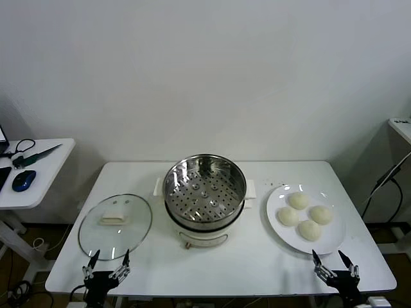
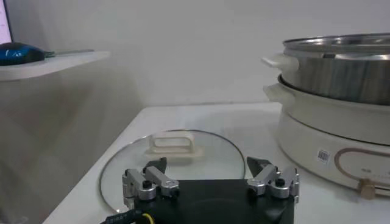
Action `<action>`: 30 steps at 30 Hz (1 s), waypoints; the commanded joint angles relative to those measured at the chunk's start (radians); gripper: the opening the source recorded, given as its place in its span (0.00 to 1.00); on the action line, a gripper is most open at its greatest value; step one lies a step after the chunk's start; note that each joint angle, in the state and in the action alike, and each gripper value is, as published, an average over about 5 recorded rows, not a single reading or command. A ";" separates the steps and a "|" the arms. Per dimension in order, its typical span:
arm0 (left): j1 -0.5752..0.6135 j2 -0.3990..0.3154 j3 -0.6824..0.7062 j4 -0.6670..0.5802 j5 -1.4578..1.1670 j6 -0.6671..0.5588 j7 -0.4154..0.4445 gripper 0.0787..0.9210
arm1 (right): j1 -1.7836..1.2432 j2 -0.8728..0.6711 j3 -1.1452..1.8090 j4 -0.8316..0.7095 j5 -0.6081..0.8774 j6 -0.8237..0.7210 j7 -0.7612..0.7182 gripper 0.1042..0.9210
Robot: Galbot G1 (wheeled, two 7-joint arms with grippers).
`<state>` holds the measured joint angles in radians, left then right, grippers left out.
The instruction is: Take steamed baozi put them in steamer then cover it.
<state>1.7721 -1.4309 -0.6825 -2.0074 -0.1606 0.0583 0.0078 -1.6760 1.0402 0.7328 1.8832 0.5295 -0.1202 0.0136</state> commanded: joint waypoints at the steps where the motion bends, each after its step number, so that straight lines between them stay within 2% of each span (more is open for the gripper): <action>1: -0.004 0.001 0.003 -0.010 -0.001 0.001 0.001 0.88 | 0.327 -0.143 0.006 -0.052 0.016 -0.272 -0.014 0.88; 4: -0.003 0.001 0.007 -0.017 -0.001 0.000 0.002 0.88 | 0.484 -0.254 -0.072 -0.137 0.005 -0.315 -0.101 0.88; 9: 0.004 0.004 0.013 -0.027 0.000 -0.008 0.003 0.88 | 0.823 -0.523 -0.373 -0.313 -0.142 -0.346 -0.412 0.88; 15: 0.007 0.004 0.021 -0.029 0.004 -0.020 0.003 0.88 | 1.273 -0.717 -0.865 -0.519 -0.349 -0.099 -0.881 0.88; 19: 0.009 -0.001 0.028 -0.026 0.012 -0.028 0.004 0.88 | 1.583 -0.738 -1.197 -0.609 -0.455 0.087 -1.158 0.88; 22: 0.010 -0.003 0.032 -0.022 0.021 -0.032 0.005 0.88 | 1.841 -0.708 -1.468 -0.668 -0.501 0.165 -1.269 0.88; 26: 0.010 -0.006 0.034 -0.018 0.029 -0.039 0.005 0.88 | 2.104 -0.604 -1.776 -0.754 -0.497 0.192 -1.309 0.88; 30: 0.010 -0.010 0.035 -0.014 0.030 -0.045 0.006 0.88 | 2.182 -0.484 -1.921 -0.840 -0.453 0.175 -1.268 0.88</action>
<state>1.7805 -1.4365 -0.6492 -2.0242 -0.1383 0.0213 0.0131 -0.0168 0.4907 -0.6011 1.2476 0.1392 -0.0469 -1.0251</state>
